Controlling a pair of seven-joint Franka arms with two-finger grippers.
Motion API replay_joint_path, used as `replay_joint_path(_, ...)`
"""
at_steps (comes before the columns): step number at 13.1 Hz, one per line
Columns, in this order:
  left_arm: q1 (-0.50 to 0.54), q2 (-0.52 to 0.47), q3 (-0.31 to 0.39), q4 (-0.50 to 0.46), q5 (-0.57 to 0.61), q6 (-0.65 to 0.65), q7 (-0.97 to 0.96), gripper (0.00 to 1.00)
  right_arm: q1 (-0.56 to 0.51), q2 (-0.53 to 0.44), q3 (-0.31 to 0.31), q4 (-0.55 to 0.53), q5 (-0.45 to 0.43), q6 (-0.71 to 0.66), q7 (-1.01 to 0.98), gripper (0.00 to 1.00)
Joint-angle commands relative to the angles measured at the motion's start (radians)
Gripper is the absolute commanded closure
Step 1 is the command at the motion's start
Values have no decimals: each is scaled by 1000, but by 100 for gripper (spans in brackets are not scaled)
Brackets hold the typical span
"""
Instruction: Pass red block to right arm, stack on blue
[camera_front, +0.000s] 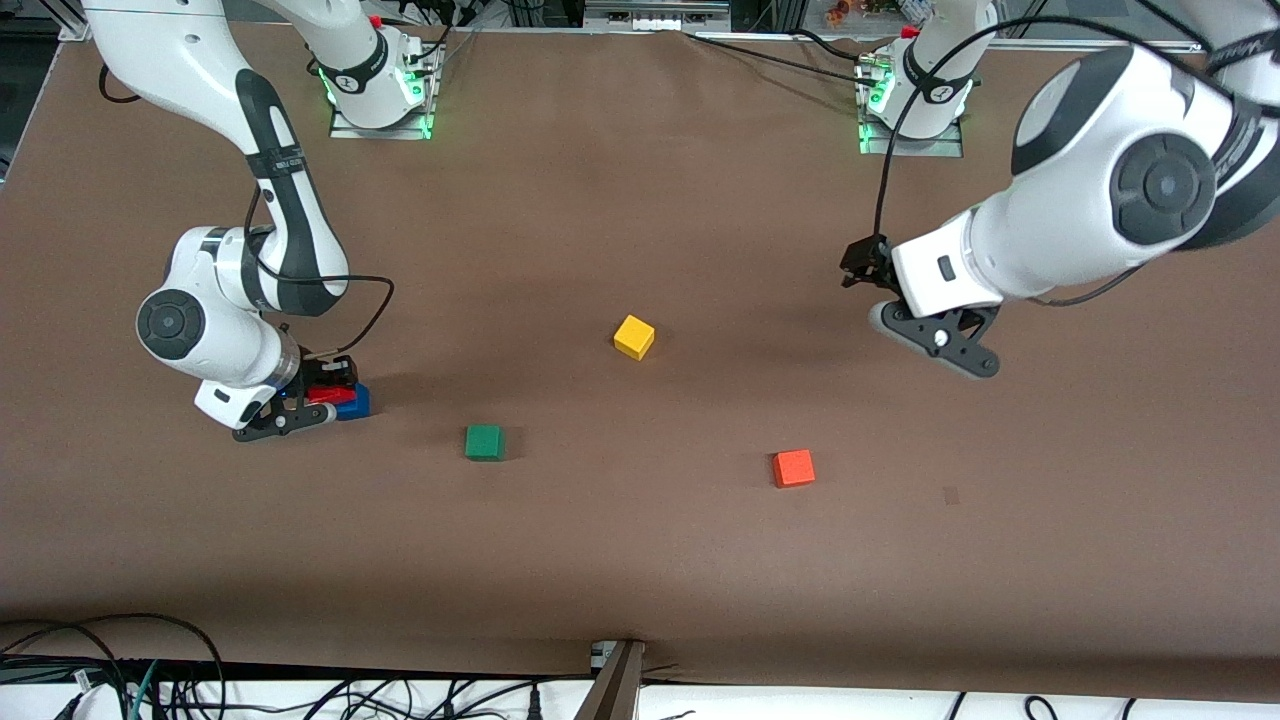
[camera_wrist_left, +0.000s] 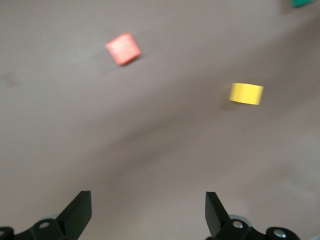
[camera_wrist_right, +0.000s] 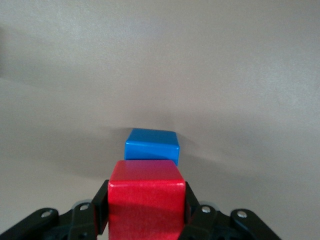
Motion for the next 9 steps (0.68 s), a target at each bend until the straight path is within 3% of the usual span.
replay_joint_path(1,-6,-103,38,-16,75,-28,-57,0,8,-37,-6,-44,-35,26,40,100)
replay_joint_path(2,-49,-131,109,-18,66,-41,-58,0,8,-37,-4,-44,-61,26,56,100)
replay_joint_path(4,-211,-212,361,-34,29,-40,-57,0,9,-37,-4,-44,-99,32,96,100)
replay_joint_path(6,-343,-251,562,-45,7,-32,-62,0,10,-37,-3,-44,-99,34,101,100)
replay_joint_path(8,-386,-307,683,-117,-87,-29,-62,0,10,-37,-3,-44,-99,34,103,100)
replay_joint_path(9,-386,-337,707,-163,-106,-5,-62,0,11,-37,-3,-44,-99,34,107,100)
